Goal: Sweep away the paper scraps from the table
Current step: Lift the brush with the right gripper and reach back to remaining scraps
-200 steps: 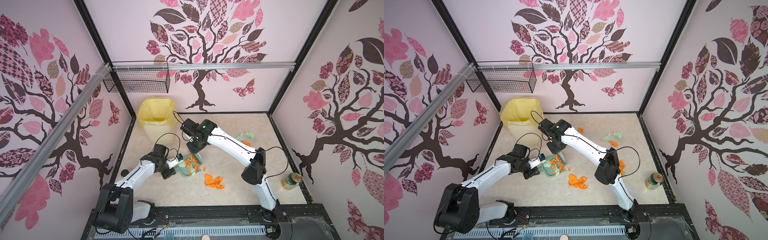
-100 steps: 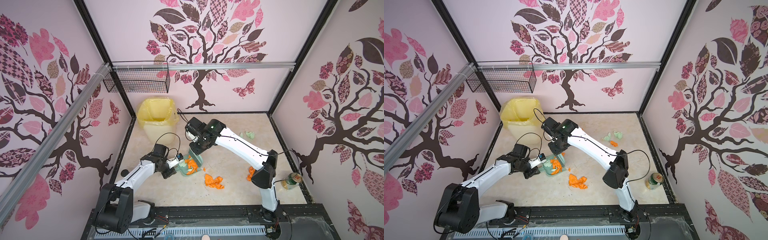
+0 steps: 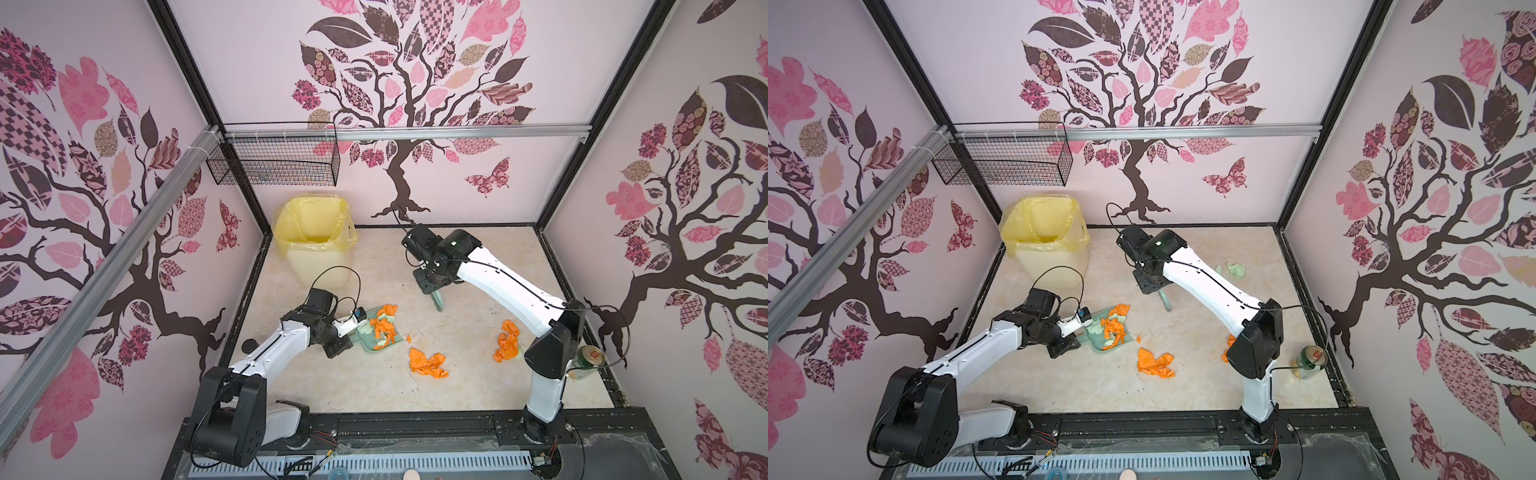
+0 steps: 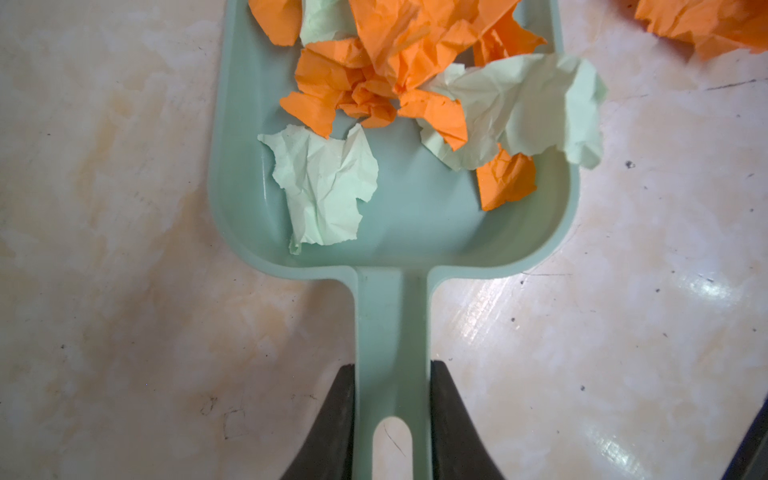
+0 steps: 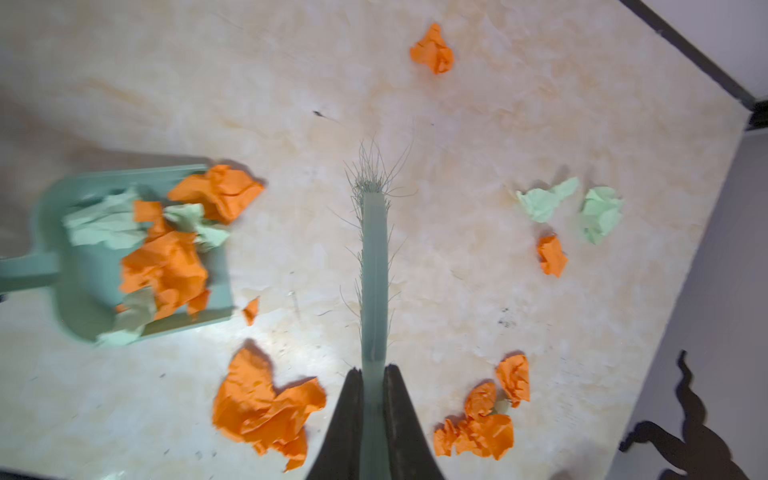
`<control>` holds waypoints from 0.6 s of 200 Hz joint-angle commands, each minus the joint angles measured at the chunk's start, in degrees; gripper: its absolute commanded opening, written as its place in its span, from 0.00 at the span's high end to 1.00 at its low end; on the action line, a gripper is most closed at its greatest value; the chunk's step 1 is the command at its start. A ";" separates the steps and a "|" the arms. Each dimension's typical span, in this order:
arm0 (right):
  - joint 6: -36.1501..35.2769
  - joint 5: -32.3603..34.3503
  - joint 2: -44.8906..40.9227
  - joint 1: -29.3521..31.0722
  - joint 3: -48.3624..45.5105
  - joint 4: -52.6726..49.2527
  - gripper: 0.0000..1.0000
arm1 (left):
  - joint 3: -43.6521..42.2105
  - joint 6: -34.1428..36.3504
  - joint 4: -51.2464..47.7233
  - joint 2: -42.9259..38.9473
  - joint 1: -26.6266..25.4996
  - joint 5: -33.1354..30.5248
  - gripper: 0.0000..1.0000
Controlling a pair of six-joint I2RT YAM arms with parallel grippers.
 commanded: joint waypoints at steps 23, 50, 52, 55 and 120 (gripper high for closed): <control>-20.02 21.78 12.82 -3.86 12.66 10.76 1.00 | -1.37 -0.03 -0.01 -0.42 -0.19 0.71 1.00; -41.77 24.56 19.56 -6.93 15.21 28.94 1.00 | -1.39 -0.19 0.04 -0.44 -0.16 0.58 1.00; -43.19 24.39 20.10 -7.14 15.49 30.12 1.00 | -1.39 -0.23 0.09 -0.51 -0.14 0.64 1.00; -44.93 24.16 21.11 -7.54 15.96 31.54 1.00 | -1.50 -0.27 0.08 -0.58 -0.13 0.58 1.00; -59.91 14.81 30.73 -10.38 14.09 47.00 1.00 | -1.24 -0.45 0.18 -0.15 -0.19 0.40 1.00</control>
